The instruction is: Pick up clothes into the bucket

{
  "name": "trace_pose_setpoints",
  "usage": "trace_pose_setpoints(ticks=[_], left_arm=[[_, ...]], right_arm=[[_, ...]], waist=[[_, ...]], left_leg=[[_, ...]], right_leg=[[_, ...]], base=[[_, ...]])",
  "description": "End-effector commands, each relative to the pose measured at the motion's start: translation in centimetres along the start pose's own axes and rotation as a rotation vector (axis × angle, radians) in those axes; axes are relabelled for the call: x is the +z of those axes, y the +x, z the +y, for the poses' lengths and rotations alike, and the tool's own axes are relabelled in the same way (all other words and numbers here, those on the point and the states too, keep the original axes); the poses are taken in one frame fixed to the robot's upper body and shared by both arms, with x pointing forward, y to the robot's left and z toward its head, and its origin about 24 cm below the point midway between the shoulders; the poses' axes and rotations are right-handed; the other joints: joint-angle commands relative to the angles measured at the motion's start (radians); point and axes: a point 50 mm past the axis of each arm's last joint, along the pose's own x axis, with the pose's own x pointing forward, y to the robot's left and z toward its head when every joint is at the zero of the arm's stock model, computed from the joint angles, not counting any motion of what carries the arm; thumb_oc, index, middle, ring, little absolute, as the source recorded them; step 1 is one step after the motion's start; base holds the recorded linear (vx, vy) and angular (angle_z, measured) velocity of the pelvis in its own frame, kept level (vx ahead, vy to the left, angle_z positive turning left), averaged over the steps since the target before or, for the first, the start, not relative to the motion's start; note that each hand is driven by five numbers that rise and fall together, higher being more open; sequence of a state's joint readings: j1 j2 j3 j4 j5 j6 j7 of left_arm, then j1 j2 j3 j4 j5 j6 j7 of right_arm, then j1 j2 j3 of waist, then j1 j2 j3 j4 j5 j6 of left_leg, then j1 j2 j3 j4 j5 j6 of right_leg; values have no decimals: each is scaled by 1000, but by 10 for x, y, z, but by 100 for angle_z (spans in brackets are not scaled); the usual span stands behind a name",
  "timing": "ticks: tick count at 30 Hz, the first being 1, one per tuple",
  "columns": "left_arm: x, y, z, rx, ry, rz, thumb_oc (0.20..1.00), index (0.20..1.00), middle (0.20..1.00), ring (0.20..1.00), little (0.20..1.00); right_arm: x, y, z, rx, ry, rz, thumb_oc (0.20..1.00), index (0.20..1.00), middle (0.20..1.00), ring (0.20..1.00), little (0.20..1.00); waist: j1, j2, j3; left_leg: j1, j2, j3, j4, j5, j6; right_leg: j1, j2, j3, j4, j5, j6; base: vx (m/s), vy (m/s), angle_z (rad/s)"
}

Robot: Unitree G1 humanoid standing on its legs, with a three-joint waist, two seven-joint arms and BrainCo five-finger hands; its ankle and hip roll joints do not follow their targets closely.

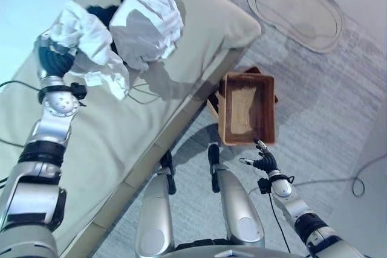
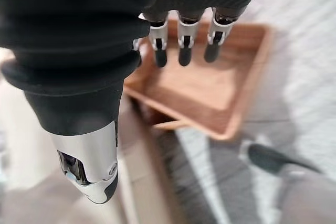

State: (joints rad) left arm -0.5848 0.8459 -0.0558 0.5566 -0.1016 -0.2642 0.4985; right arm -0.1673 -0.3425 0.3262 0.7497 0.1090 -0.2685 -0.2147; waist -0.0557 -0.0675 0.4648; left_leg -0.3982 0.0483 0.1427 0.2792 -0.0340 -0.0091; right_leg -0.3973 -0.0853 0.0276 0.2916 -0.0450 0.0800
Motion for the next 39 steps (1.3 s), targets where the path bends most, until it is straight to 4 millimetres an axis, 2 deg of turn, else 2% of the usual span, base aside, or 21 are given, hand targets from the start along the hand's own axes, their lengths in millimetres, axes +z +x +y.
trace_pose_setpoints(ticks=[1, 2, 3, 4, 7, 8, 9, 12, 13, 14, 17, 18, 19, 25, 27, 28, 29, 31, 32, 34, 39], left_arm=[[29, 6, 24, 103, -104, -172, 200, 200, 200, 200, 200], [29, 6, 24, 103, -103, -172, 200, 200, 200, 200, 200], [38, 5, 23, 92, -131, -213, 200, 200, 200, 200, 200], [56, 1, 23, 52, -177, -303, 200, 200, 200, 200, 200], [75, -7, 20, -42, -239, -397, 200, 200, 200, 200, 200], [79, -10, 19, -74, -253, -415, 200, 200, 200, 200, 200], [79, -11, 19, -74, -253, -415, 200, 200, 200, 200, 200], [95, -21, 5, -241, -358, -464, 200, 200, 200, 200, 200], [95, -20, 5, -241, -359, -464, 200, 200, 200, 200, 200], [101, -28, -3, -308, -419, -477, 200, 200, 200, 200, 200], [109, -37, -15, -409, -478, -491, 200, 200, 200, 200, 200], [109, -37, -15, -409, -478, -492, 200, 200, 200, 200, 200], [114, -40, -20, -450, -488, -505, 200, 200, 200, 200, 200], [125, -48, -31, -560, -527, -524, 200, 200, 200, 200, 200], [127, -49, -31, -573, -525, -535, 200, 200, 200, 200, 200], [132, -51, -34, -598, -543, -547, 200, 200, 200, 200, 200], [132, -51, -34, -598, -543, -547, 200, 200, 200, 200, 200], [140, -55, -38, -638, -565, -566, 200, 200, 200, 200, 200], [140, -55, -38, -638, -565, -566, 200, 200, 200, 200, 200], [146, -58, -39, -667, -573, -587, 200, 200, 200, 200, 200], [156, -63, -41, -729, -590, -617, 200, 200, 200, 200, 200]], right_arm=[[-2, -13, -17, -1, -14, -42, 1000, 1000, 1000, 1000, 1000], [-2, -13, -17, -1, -14, -42, 1000, 1000, 1000, 1000, 1000], [10, -12, -20, 2, -6, -94, 1000, 1000, 1000, 1000, 1000], [23, -13, -23, 9, 12, -161, 1000, 1000, 1000, 1000, 1000], [67, -15, -27, 34, 41, -362, 1000, 1000, 1000, 1000, 1000], [77, -16, -26, 47, 45, -403, 1000, 1000, 1000, 1000, 1000], [77, -16, -26, 47, 45, -403, 1000, 1000, 1000, 1000, 1000], [145, -21, -23, 82, 119, -681, 1000, 1000, 1000, 1000, 1000], [145, -21, -23, 82, 120, -682, 1000, 1000, 1000, 1000, 1000], [173, -26, -18, 124, 160, -792, 1000, 1000, 1000, 1000, 1000], [212, -35, -12, 174, 182, -940, 1000, 1000, 1000, 1000, 1000], [212, -35, -12, 175, 182, -940, 1000, 1000, 1000, 1000, 1000], [227, -40, -10, 207, 187, -994, 1000, 1000, 1000, 1000, 1000], [253, -48, 9, 411, 320, -1036, 1000, 1000, 1000, 1000, 1000], [256, -50, 12, 446, 343, -1039, 1000, 1000, 1000, 1000, 1000], [261, -53, 21, 530, 418, -1035, 1000, 1000, 1000, 1000, 1000], [261, -53, 21, 530, 418, -1035, 1000, 1000, 1000, 1000, 1000], [265, -57, 39, 667, 513, -998, 1000, 1000, 1000, 1000, 1000], [265, -57, 39, 667, 513, -998, 1000, 1000, 1000, 1000, 1000], [268, -62, 49, 776, 554, -968, 1000, 1000, 1000, 1000, 1000], [275, -69, 56, 872, 550, -962, 1000, 1000, 1000, 1000, 1000]], waist=[[10, 32, -91], [8, 30, -92], [12, 37, -107], [16, 47, -138], [23, 59, -189], [24, 59, -210], [23, 59, -210], [35, 67, -272], [34, 66, -273], [42, 66, -303], [46, 66, -335], [46, 66, -333], [48, 63, -354], [61, 56, -391], [63, 55, -394], [66, 53, -399], [65, 53, -399], [66, 51, -404], [66, 51, -403], [68, 51, -407], [68, 49, -407]], left_leg=[[116, -61, -64, 67, -140, 13], [115, -63, -64, 60, -132, 13], [143, -70, -73, 36, -123, 10], [189, -78, -86, -9, -106, 4], [256, -82, -100, -74, -85, -4], [273, -82, -104, -102, -70, -7], [275, -82, -104, -103, -69, -7], [352, -74, -110, -174, -47, -12], [350, -75, -110, -178, -41, -12], [377, -69, -116, -211, -29, -13], [419, -61, -124, -256, -12, -18], [422, -61, -125, -258, -11, -19], [441, -57, -125, -273, -7, -22], [487, -47, -121, -300, -2, -28], [494, -45, -122, -304, -1, -29], [499, -44, -121, -307, 0, -31], [499, -44, -121, -307, 0, -31], [509, -40, -122, -310, 2, -33], [509, -40, -122, -310, 2, -33], [517, -38, -125, -315, 3, -36], [520, -35, -128, -318, 6, -40]], right_leg=[[114, -18, -15, -110, 36, 42], [113, -21, -15, -114, 41, 42], [140, -20, -27, -121, 39, 42], [190, -24, -50, -148, 36, 41], [258, -21, -80, -193, 35, 42], [274, -23, -87, -211, 40, 43], [276, -23, -87, -212, 41, 43], [343, -14, -111, -242, 32, 41], [341, -15, -112, -245, 36, 40], [361, -12, -121, -251, 31, 38], [396, -7, -139, -259, 20, 31], [398, -6, -139, -259, 20, 31], [416, -2, -148, -267, 14, 28], [473, 6, -163, -301, 11, 21], [480, 7, -165, -305, 11, 21], [489, 9, -166, -308, 10, 20], [489, 9, -166, -308, 10, 20], [500, 10, -168, -312, 8, 17], [500, 10, -168, -312, 8, 17], [510, 10, -171, -317, 7, 16], [519, 11, -175, -322, 8, 15]], base=[[42, -18, 28], [35, -29, 32], [73, -46, 35], [126, -54, 37], [97, -36, 39], [41, -12, 17], [45, -20, 15], [77, -20, 15], [57, -19, 13], [44, -23, 10], [49, -19, 14], [54, -23, 15], [61, -28, 11], [54, -25, 8], [0, 0, 0], [0, 0, 0], [0, 0, 0], [19, -14, 4], [0, 0, 0], [0, 0, 0], [3, -5, 5]])
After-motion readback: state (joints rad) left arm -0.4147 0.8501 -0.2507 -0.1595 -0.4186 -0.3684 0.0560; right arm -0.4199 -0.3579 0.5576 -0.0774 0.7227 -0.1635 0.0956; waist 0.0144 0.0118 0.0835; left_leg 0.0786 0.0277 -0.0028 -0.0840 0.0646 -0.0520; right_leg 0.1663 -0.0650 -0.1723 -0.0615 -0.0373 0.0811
